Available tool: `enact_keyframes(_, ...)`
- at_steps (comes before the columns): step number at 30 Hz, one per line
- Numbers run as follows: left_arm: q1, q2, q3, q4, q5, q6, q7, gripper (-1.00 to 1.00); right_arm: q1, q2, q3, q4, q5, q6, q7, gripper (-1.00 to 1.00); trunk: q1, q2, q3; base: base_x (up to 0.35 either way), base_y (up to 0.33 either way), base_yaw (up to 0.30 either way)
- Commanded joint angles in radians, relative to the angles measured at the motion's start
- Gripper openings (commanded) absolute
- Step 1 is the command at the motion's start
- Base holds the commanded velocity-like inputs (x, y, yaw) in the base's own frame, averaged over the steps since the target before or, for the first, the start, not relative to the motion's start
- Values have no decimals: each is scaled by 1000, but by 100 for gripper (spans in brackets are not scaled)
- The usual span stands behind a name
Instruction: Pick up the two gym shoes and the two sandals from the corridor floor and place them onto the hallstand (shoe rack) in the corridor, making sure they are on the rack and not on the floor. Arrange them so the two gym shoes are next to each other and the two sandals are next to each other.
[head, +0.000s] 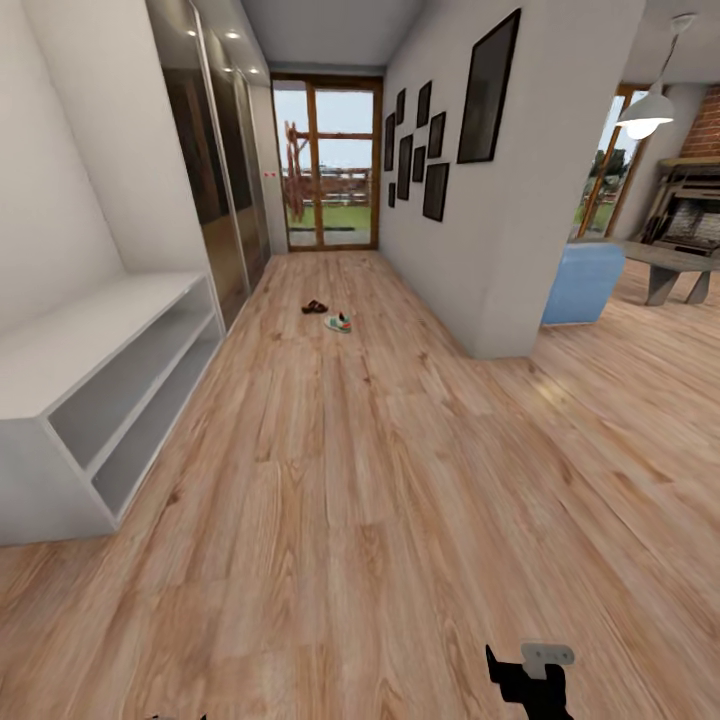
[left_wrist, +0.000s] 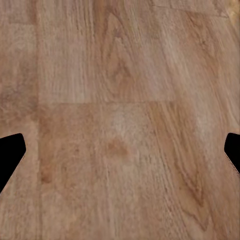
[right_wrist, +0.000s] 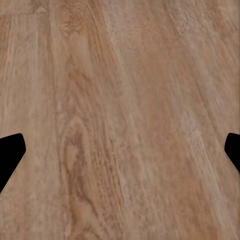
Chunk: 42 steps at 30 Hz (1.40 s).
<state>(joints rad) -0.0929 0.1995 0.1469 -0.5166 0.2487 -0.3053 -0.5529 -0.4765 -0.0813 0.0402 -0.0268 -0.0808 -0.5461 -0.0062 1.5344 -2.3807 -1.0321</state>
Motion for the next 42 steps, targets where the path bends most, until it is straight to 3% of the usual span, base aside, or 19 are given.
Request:
enact_keyframes(1,-1,0,2,1,8,2,-9,100,-1,0,5,1,-8,-3,0,100,0,0,-1,339,0,-15)
enact_keyframes(42,-1,0,2,1,7,1,-9,100,-1,1,3,1,-11,-2,2,100,0,0,-1,339,0,-1)
